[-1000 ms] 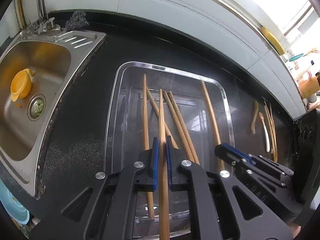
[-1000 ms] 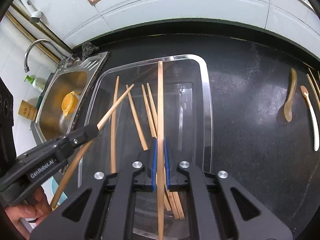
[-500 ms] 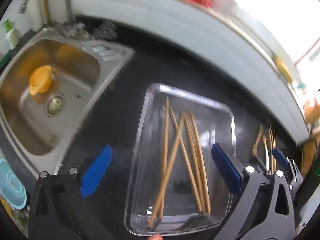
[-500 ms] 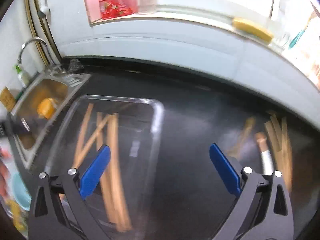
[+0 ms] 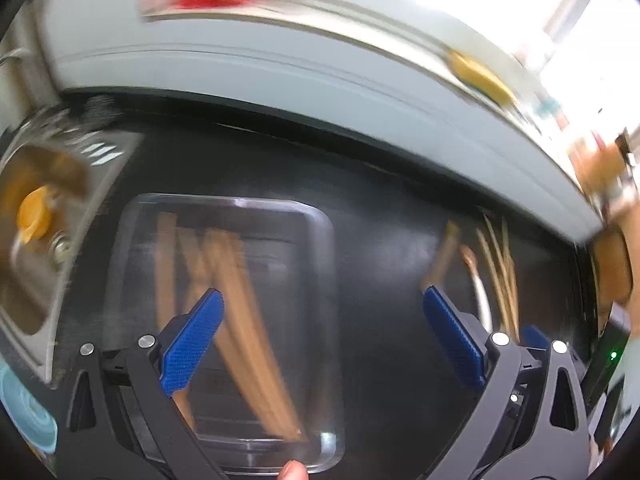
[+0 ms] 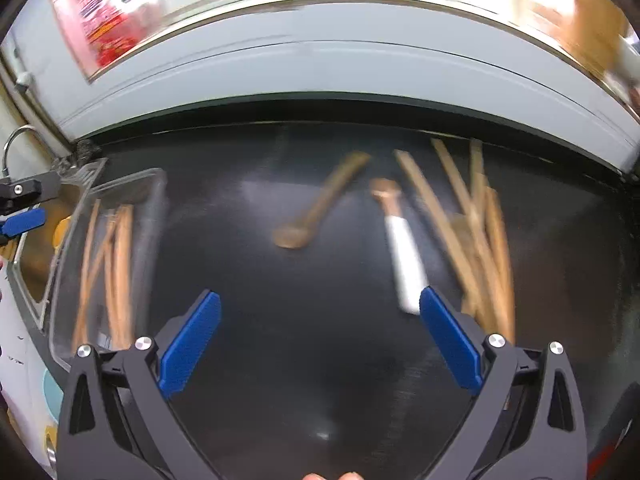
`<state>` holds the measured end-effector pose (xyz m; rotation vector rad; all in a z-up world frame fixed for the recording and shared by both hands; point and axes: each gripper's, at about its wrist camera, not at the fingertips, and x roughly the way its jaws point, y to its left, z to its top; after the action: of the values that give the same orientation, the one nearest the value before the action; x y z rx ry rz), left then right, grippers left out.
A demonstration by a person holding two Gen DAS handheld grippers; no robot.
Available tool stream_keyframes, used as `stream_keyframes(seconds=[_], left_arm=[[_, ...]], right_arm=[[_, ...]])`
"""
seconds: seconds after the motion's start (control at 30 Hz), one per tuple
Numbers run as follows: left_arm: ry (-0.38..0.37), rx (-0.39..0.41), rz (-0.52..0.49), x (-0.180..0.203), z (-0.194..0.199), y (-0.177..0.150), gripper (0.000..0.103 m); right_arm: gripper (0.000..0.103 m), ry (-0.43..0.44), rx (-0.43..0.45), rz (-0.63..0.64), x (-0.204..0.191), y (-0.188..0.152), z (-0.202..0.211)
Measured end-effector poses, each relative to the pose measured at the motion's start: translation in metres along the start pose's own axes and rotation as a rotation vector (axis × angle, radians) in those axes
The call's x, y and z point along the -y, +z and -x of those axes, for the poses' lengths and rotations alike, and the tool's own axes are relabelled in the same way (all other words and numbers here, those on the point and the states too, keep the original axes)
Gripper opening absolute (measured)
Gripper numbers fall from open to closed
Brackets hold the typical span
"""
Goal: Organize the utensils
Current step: 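Move both open tools back to the remaining utensils, then grasp a chopstick with the right gripper while the left gripper grasps the amber plastic spoon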
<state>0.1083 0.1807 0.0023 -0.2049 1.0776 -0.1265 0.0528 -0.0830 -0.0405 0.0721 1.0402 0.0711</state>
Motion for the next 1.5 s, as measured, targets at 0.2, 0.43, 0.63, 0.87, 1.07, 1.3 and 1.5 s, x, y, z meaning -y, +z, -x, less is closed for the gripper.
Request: stream_keyframes(seconds=[0.2,0.43,0.63,0.87,1.07,1.3,1.5], left_arm=[[0.021,-0.1,-0.162,0.099,-0.06,-0.014,0.097],[0.192,-0.101,-0.376,0.158,-0.118,-0.015,0.097],[0.288,-0.122,-0.468,0.179,-0.166,0.003,0.097],[0.327,-0.157,-0.529,0.191,-0.202,0.008,0.097],[0.298,-0.15,-0.5,0.185,-0.208,0.01,0.097],[0.221,-0.184,-0.409,0.17,-0.216,0.02,0.097],[0.202,-0.168,-0.38,0.159,-0.217,0.017,0.098]], right_arm=[[0.096,-0.052,0.006,-0.095,0.095,-0.021,0.019],[0.096,-0.062,0.006,-0.173,0.175,-0.033,0.024],[0.096,-0.067,-0.004,-0.224,0.208,-0.033,0.013],[0.096,-0.052,-0.029,-0.249,0.224,-0.026,-0.001],[0.096,-0.018,-0.059,-0.276,0.222,-0.02,-0.014],[0.096,-0.041,-0.11,-0.247,0.218,-0.003,-0.045],[0.097,-0.097,-0.158,-0.19,0.215,0.01,-0.079]])
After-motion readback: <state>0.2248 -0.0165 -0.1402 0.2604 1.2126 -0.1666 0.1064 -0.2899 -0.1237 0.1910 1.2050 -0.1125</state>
